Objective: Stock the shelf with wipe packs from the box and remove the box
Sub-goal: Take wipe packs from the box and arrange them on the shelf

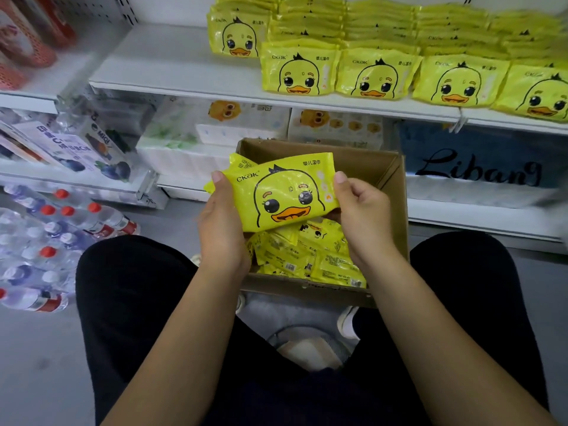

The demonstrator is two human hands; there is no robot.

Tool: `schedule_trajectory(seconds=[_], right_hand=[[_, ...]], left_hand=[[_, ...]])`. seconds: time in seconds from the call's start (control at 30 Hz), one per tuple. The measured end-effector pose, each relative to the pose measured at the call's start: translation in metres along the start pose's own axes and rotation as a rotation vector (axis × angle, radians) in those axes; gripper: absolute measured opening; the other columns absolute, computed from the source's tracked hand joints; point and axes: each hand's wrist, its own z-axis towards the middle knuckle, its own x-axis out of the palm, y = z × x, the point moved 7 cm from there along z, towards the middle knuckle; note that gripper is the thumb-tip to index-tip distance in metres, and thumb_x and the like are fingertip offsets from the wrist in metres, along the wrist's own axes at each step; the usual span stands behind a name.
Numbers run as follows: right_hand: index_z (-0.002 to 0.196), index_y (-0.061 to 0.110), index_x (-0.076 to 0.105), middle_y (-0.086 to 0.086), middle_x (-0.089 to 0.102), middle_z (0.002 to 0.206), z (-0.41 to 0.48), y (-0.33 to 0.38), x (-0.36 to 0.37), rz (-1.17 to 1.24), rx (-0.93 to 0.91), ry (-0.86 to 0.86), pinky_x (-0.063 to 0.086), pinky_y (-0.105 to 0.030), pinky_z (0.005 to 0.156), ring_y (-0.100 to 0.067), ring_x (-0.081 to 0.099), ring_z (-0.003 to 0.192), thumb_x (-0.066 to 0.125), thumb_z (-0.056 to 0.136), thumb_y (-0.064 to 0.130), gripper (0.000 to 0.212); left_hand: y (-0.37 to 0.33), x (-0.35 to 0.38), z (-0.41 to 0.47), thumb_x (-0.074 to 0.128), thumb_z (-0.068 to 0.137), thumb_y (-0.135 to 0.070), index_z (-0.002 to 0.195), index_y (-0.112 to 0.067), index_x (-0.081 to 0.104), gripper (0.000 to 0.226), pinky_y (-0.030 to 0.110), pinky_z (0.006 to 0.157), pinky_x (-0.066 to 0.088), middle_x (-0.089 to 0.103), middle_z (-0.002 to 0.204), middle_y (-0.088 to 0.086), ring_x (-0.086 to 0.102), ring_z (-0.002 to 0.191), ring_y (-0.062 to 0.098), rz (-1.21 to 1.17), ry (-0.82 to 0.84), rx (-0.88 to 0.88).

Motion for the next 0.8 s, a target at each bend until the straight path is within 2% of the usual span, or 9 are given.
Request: schedule_trajectory(seconds=[0.03, 0.1, 0.2, 0.27, 0.33, 0.4, 0.53, 0.7, 0.8], right_hand=[[0.085, 0.013, 0.073, -0.012, 0.076, 0.086, 0.005, 0.007, 0.002, 0.018, -0.016, -0.033, 0.06, -0.041, 0.078, -0.033, 0.07, 0.081, 0.057, 0.102, 0.032, 0.03], [0.082, 0.016, 0.072, -0.006, 0.074, 0.08, 0.017, 0.02, 0.006, 0.025, -0.058, -0.1, 0.058, -0.042, 0.073, -0.02, 0.064, 0.074, 0.058, 0.102, 0.029, 0.027], [0.077, 0.019, 0.07, -0.014, 0.074, 0.081, 0.034, 0.039, 0.017, 0.007, -0.092, -0.12, 0.061, -0.056, 0.074, -0.023, 0.065, 0.073, 0.059, 0.101, 0.031, 0.03], [0.081, 0.02, 0.07, -0.013, 0.076, 0.088, 0.043, 0.049, 0.028, 0.023, -0.079, -0.087, 0.061, -0.052, 0.079, -0.024, 0.071, 0.079, 0.056, 0.103, 0.03, 0.027], [0.096, 0.016, 0.07, -0.009, 0.077, 0.098, 0.048, 0.06, 0.044, 0.115, -0.053, 0.022, 0.062, -0.041, 0.085, -0.021, 0.074, 0.094, 0.054, 0.104, 0.027, 0.021], [0.106, 0.008, 0.068, -0.01, 0.076, 0.106, 0.053, 0.068, 0.058, 0.155, -0.061, 0.085, 0.061, -0.037, 0.088, -0.023, 0.073, 0.102, 0.055, 0.103, 0.02, 0.018], [0.109, 0.006, 0.067, -0.009, 0.077, 0.104, 0.069, 0.077, 0.077, 0.206, -0.069, 0.053, 0.061, -0.036, 0.086, -0.025, 0.074, 0.1, 0.054, 0.103, 0.011, 0.016], [0.1, 0.01, 0.065, -0.009, 0.076, 0.096, 0.087, 0.082, 0.103, 0.362, -0.005, -0.05, 0.061, -0.029, 0.074, -0.023, 0.075, 0.092, 0.054, 0.103, 0.01, 0.012], [0.099, 0.011, 0.065, -0.006, 0.078, 0.091, 0.098, 0.083, 0.12, 0.411, -0.015, -0.065, 0.062, -0.033, 0.081, -0.022, 0.076, 0.091, 0.054, 0.103, 0.012, 0.012]], left_hand=[[-0.001, 0.003, 0.002, 0.048, 0.102, -0.057, 0.114, -0.021, 0.071, 0.044, 0.046, 0.085, 0.06, 0.079, 0.1, 0.0, 0.077, 0.093, 0.021, -0.001, 0.037, -0.009], [-0.001, 0.006, 0.007, 0.049, 0.098, -0.064, 0.116, -0.024, 0.072, 0.049, 0.051, 0.092, 0.057, 0.078, 0.106, -0.001, 0.075, 0.099, 0.022, 0.023, 0.096, -0.022], [-0.005, 0.004, 0.016, 0.053, 0.094, -0.067, 0.103, -0.03, 0.076, 0.044, 0.047, 0.094, 0.055, 0.076, 0.108, -0.007, 0.072, 0.102, 0.021, 0.122, 0.107, 0.03], [-0.016, 0.006, 0.023, 0.05, 0.101, -0.056, 0.088, -0.031, 0.076, 0.039, 0.035, 0.079, 0.053, 0.074, 0.096, -0.007, 0.067, 0.09, 0.018, 0.15, 0.09, 0.095], [-0.031, 0.009, 0.034, 0.048, 0.104, -0.05, 0.078, -0.029, 0.074, 0.042, 0.03, 0.067, 0.049, 0.067, 0.084, -0.003, 0.06, 0.077, 0.015, 0.116, 0.073, 0.123], [-0.045, 0.01, 0.054, 0.05, 0.103, -0.051, 0.076, -0.022, 0.069, 0.044, 0.032, 0.063, 0.041, 0.057, 0.08, 0.004, 0.048, 0.071, 0.018, 0.069, 0.048, 0.151], [-0.073, 0.013, 0.096, 0.052, 0.091, -0.061, 0.082, 0.006, 0.05, 0.067, 0.037, 0.068, 0.03, 0.041, 0.076, 0.006, 0.032, 0.071, 0.024, 0.079, 0.01, 0.293], [-0.094, 0.021, 0.135, 0.049, 0.096, -0.055, 0.081, 0.01, 0.049, 0.067, 0.036, 0.065, 0.028, 0.042, 0.072, 0.007, 0.032, 0.068, 0.021, 0.12, -0.004, 0.383], [-0.107, 0.029, 0.161, 0.049, 0.096, -0.056, 0.072, 0.002, 0.046, 0.063, 0.038, 0.063, 0.028, 0.036, 0.068, 0.009, 0.029, 0.067, 0.024, 0.132, 0.025, 0.394]])
